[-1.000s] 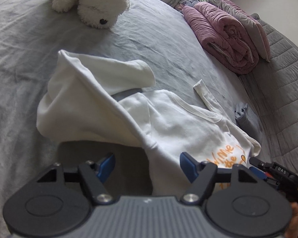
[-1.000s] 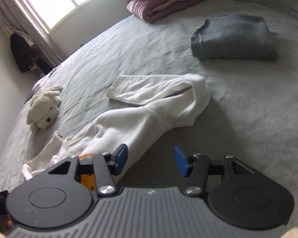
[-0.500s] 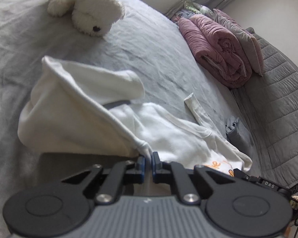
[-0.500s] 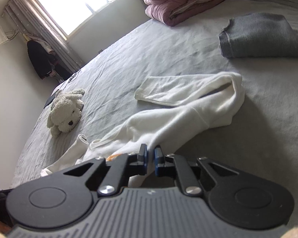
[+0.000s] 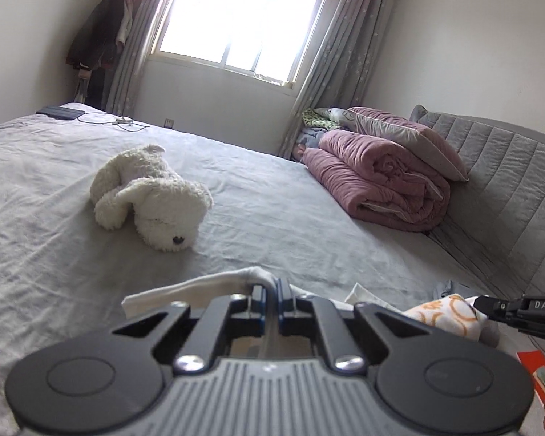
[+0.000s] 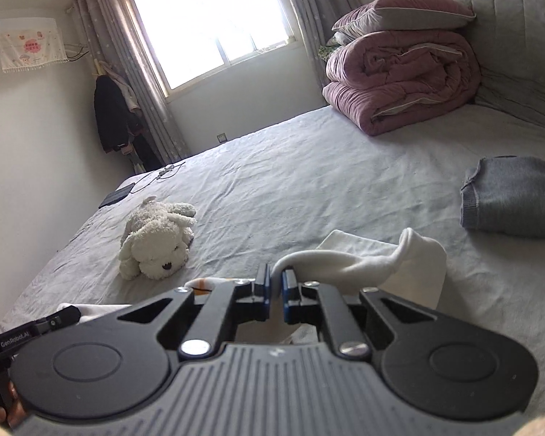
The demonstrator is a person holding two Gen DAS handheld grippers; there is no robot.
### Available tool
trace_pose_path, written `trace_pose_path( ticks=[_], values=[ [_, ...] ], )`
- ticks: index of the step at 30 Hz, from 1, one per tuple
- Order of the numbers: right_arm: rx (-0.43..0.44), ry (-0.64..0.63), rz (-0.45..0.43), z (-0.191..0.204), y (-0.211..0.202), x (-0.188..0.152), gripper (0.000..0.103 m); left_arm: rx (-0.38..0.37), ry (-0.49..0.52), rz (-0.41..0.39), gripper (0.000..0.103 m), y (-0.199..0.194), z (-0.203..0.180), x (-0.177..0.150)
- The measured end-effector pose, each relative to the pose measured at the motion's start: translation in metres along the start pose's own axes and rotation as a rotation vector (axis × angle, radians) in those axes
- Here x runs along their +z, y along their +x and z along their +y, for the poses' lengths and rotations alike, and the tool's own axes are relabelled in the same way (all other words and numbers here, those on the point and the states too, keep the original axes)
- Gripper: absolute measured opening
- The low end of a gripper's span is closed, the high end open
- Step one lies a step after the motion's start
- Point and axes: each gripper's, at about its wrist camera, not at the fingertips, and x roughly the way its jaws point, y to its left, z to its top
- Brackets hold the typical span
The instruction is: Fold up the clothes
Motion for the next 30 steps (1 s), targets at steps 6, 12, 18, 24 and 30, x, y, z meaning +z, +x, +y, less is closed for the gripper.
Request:
trace_pose_path(
  ticks=[6,12,18,24,30],
  values=[
    [-0.026,0.025,0.051,-0.005,0.044,-0.004,0.008,0.037,-0.034,0.018,0.006,0.023,0.014,-0.012],
    [-0.071,0.004,0.075,-0.002,0.081,-0.011,0.008,0.073,-0.004,0.020,0.006,0.037,0.011,-0.025],
    [-0.105,-0.009,0.116,0.000,0.117,-0.018,0.008,0.102,-0.040,0.078,0.006,0.052,0.017,-0.036],
    [-0.137,-0.022,0.179,-0.001,0.150,-0.032,0.008,0.089,-0.114,0.137,0.010,0.057,0.029,-0.039],
    [-0.149,-0.031,0.214,-0.005,0.171,-0.041,0.008,0.103,-0.127,0.183,0.043,0.054,0.029,-0.040]
  ],
)
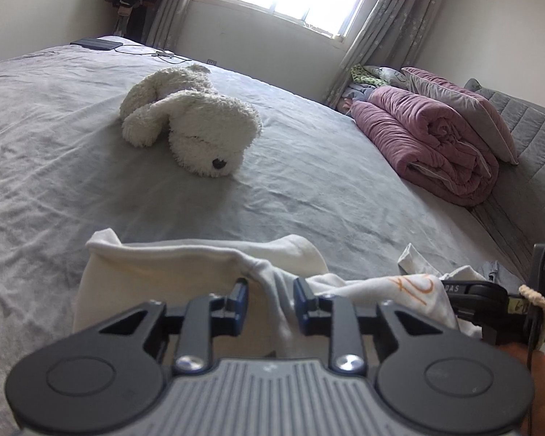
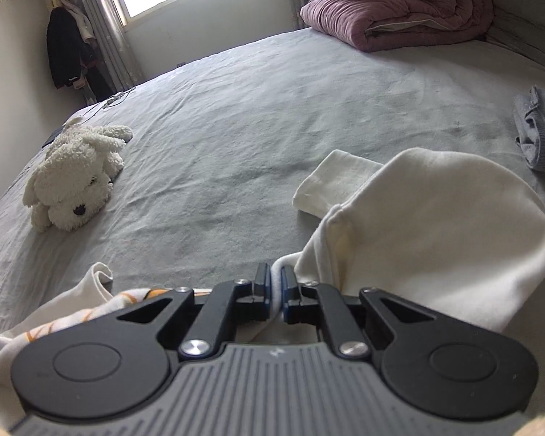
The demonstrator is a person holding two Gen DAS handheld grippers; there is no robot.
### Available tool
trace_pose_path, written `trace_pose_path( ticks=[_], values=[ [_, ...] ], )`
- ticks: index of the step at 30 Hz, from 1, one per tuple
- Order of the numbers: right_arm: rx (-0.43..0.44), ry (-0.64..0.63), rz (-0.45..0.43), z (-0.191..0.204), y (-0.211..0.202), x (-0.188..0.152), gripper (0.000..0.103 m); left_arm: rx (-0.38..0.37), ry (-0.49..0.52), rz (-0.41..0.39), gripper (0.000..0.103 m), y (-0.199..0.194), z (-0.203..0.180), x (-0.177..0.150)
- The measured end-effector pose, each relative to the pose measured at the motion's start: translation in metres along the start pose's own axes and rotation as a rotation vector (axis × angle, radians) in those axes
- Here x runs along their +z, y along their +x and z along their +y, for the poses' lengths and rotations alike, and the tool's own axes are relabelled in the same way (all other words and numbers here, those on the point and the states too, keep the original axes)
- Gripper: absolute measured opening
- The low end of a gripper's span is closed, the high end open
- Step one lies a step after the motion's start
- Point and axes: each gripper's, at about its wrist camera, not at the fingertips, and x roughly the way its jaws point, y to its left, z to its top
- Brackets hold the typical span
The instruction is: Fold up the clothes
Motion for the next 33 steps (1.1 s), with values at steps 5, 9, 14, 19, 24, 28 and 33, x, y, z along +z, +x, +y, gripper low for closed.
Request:
trace_pose_path(
  ticks=[5,9,14,19,24,28,33],
  values=[
    [-0.032,-0.020,0.038,-0.001,0.017,-0.001,0.003,-0.013,-0.040,0.067,0.054,0.001,0.004,0.000],
    [-0.051,-0.046,0.053,0.003,0.022,0.003,0.004,-0.032,-0.051,0.125,0.065,0.002,0.004,-0.003],
    [-0.015,-0.037,0.064,-0.001,0.005,0.009,0.021,-0.069,-0.006,0.166,0.075,0.001,-0.008,-0.007],
    [0.060,0.021,0.053,-0.016,-0.027,0.014,0.042,-0.156,0.009,0.233,0.078,0.000,-0.020,-0.015],
    [0.069,-0.001,0.053,-0.023,-0.060,0.014,0.049,-0.176,0.069,0.258,0.079,-0.001,-0.034,-0.024],
    [0.089,0.015,0.052,-0.035,-0.088,0.007,0.049,-0.178,0.078,0.272,0.078,0.001,-0.035,-0.028],
    [0.136,0.046,0.078,-0.054,-0.111,-0.018,0.051,-0.162,0.097,0.290,0.075,0.009,-0.038,-0.042]
  ],
)
